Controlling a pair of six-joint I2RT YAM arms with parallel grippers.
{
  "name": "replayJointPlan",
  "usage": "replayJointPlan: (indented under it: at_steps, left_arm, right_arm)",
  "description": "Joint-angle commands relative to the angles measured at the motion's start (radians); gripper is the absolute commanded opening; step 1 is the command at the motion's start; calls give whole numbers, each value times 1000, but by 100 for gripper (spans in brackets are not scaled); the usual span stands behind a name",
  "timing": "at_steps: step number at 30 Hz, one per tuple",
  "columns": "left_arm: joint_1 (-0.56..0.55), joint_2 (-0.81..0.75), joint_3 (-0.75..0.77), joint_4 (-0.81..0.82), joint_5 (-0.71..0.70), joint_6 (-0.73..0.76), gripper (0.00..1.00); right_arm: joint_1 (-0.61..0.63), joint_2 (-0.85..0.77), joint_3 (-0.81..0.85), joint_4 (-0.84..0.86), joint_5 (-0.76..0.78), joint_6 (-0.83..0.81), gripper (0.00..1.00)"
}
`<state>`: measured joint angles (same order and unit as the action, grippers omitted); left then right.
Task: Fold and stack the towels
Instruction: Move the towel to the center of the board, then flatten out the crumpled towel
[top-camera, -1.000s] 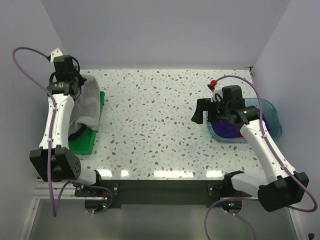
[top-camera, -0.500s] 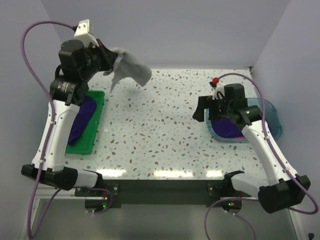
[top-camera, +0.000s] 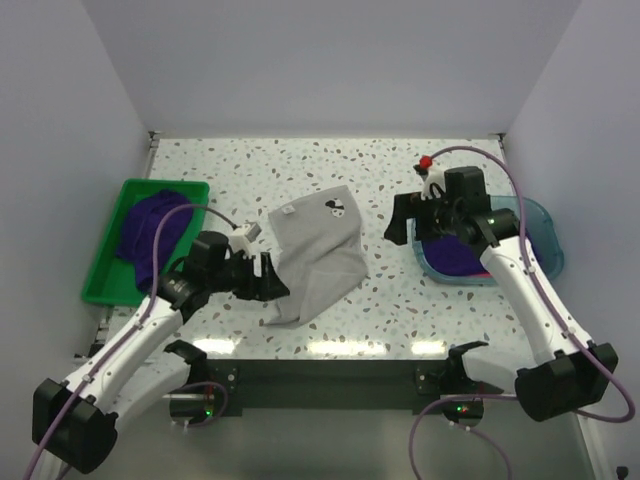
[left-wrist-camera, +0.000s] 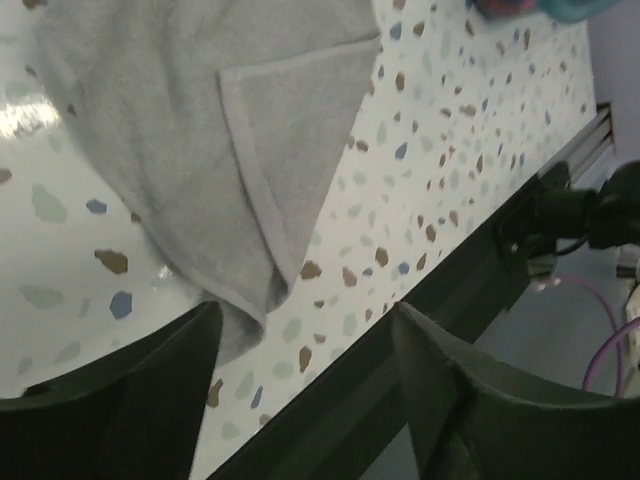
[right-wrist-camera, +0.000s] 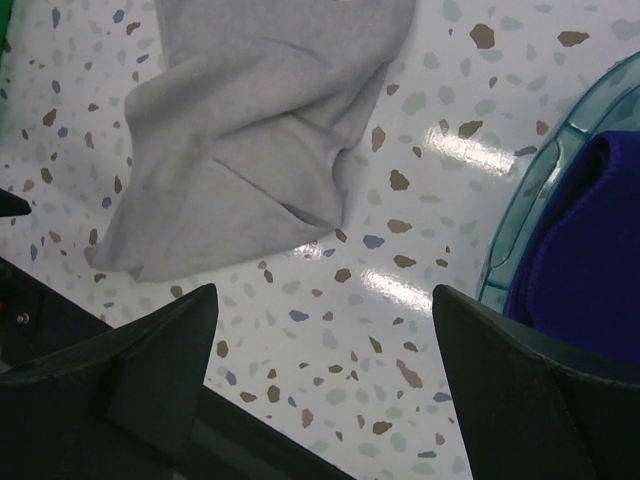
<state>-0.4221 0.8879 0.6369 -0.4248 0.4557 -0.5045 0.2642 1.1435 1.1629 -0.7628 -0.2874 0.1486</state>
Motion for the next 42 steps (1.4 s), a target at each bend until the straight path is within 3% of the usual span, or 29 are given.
replayJointPlan:
  at_steps: [1, 3, 8, 12, 16, 20, 26, 32, 37, 42]
  left_arm:
    - [-15, -118, -19, -6, 42, -42, 81]
    - [-15, -106, 24, -28, -17, -19, 87]
    - [-15, 92, 141, -25, -142, -57, 84]
    - [-9, 355, 249, 49, -262, -48, 73]
    - [-4, 569, 368, 136, -270, -19, 68]
    - [2, 776, 521, 127, -325, 38, 58]
    - [9, 942, 612, 97, -399, 89, 54]
    - [13, 1008, 566, 100, -400, 98, 49]
    - [11, 979, 483, 86, -379, 75, 48]
    - [2, 821, 310, 84, -338, 60, 50]
  right_arm:
    - [17, 68, 21, 2, -48, -24, 91]
    - [38, 136, 34, -1, -42, -24, 88]
    - [92, 310, 95, 26, 2, -6, 75]
    - [145, 454, 173, 36, 37, 5, 65]
    - [213, 577, 234, 48, 48, 17, 45]
    - [283, 660, 259, 80, 59, 38, 35]
    - [336, 725, 158, 146, 62, 80, 34]
    - [366, 687, -14, 151, 77, 100, 35]
    - [377, 598, -155, 91, 79, 109, 37]
    - [389, 494, -219, -39, 33, 71, 44]
